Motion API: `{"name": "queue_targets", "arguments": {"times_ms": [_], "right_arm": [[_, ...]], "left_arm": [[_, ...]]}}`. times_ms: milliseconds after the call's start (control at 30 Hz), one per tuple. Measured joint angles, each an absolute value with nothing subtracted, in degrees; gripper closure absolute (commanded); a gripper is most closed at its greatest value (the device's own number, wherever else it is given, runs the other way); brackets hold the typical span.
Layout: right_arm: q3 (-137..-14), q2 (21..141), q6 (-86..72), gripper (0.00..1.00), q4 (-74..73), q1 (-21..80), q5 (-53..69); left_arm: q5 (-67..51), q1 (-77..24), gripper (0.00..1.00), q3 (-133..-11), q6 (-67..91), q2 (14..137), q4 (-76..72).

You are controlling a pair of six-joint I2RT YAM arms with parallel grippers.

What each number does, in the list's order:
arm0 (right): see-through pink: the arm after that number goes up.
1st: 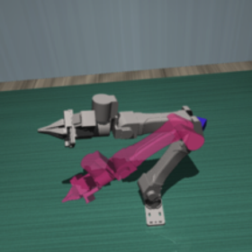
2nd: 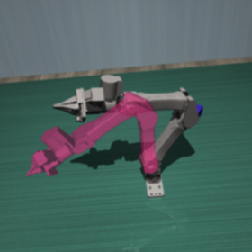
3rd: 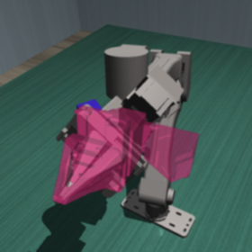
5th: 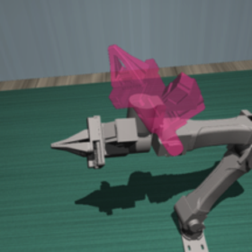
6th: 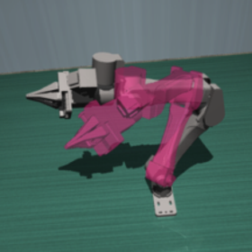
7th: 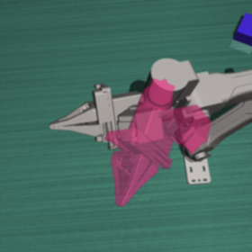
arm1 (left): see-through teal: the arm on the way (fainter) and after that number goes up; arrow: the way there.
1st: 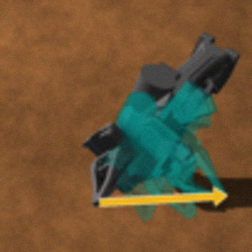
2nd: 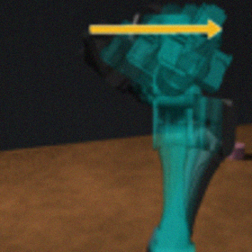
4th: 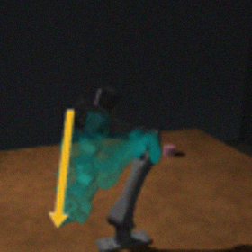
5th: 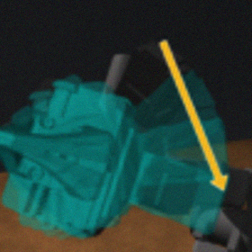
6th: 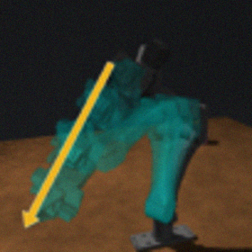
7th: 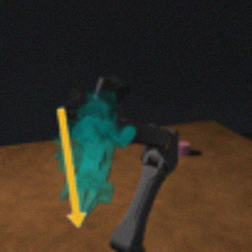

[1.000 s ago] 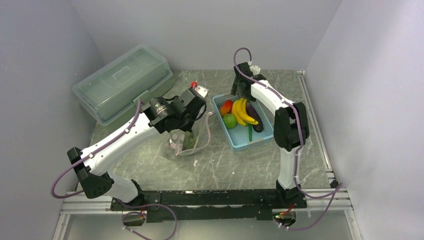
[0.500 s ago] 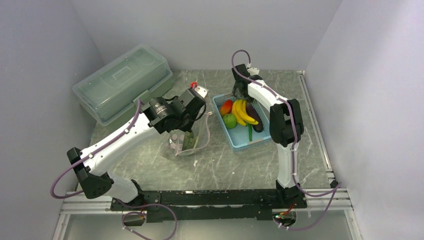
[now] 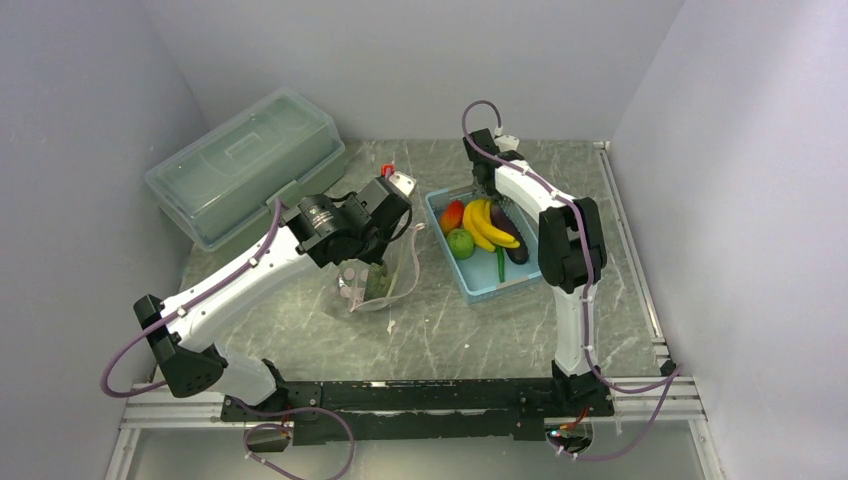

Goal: Place the food in the zip-top bag and seal the zipper
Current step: Pick up the fake fruit from the bin.

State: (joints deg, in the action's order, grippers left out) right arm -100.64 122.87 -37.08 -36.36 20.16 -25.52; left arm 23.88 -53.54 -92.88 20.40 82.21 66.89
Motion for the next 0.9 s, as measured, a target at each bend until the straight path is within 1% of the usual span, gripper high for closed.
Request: {"name": "queue_targets", "arguments": {"times_ms": [133, 400, 733, 900], "right_arm": [[-100.64, 122.87, -36.95, 1.00, -36.21, 20.23, -25.45], [-99.48, 120.86, -36.60, 1.00, -35.83, 20.18, -25.04], [-93.71, 108.18, -36.53, 1.00, -34.54, 20.18, -23.62], [-90.15, 101.10, -36.69, 1.00, -33.36, 20.18, -20.38]], "left_arm": [[23.88, -53.54, 1.00, -92.88, 20.43, 82.00, 66.96], [24.08, -53.54, 1.00, -92.77, 20.64, 81.01, 67.11], [24.82, -53.54, 1.00, -92.18, 20.97, 80.47, 67.11], [25.19, -53.54, 1.00, -92.16, 22.22, 80.47, 67.13]]}}
